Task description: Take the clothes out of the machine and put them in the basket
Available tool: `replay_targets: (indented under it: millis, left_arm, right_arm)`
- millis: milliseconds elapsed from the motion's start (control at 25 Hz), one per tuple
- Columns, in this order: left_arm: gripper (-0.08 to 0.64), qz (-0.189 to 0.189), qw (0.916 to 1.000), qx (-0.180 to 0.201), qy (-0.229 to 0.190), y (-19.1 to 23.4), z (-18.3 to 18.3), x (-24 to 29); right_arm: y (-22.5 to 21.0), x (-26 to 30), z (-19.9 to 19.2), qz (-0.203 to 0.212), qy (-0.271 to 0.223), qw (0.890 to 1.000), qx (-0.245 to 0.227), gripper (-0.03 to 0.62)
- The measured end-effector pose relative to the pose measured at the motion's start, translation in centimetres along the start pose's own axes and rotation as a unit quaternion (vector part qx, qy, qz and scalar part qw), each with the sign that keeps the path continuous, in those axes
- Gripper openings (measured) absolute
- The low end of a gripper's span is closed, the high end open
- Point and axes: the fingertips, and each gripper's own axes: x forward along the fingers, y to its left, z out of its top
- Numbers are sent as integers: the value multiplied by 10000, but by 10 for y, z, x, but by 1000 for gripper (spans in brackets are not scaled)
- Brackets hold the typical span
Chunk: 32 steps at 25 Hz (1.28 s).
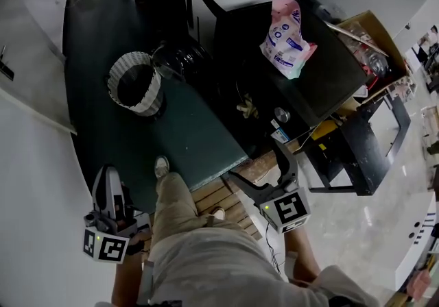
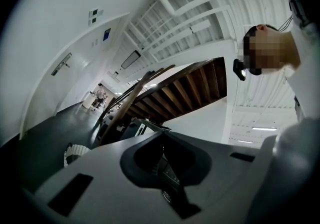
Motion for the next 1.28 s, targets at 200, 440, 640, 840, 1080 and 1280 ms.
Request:
replay_targets:
  millis: [200, 440, 640, 840, 1080, 1280]
  left_arm:
    - [14, -57, 9991, -335, 267, 54, -20, 60]
    - [14, -296, 9955, -318, 839, 163, -31, 166]
    - [14, -1113, 9820, -607, 1399, 233, -27, 285]
    - [14, -2043, 9554, -810, 1975, 254, -15, 383]
    - [14, -2784, 9224, -1296, 2340, 206, -28, 437]
    - [14, -3229, 9012, -1366, 2547, 155, -45, 452]
  right_arm:
    - [-14, 63, -15, -89, 384, 9989, 253, 512]
    - [-17, 210, 3, -127, 630, 9971, 399, 512]
    - [-36, 304, 29, -678, 1358, 9873, 478, 512]
    - [-50, 340, 79, -1568, 1528, 9719, 867, 512]
    - [-68, 308, 103, -2512, 1756, 9448, 1157, 512]
    - [-88, 284, 101, -2973, 1662, 9304, 1353, 512]
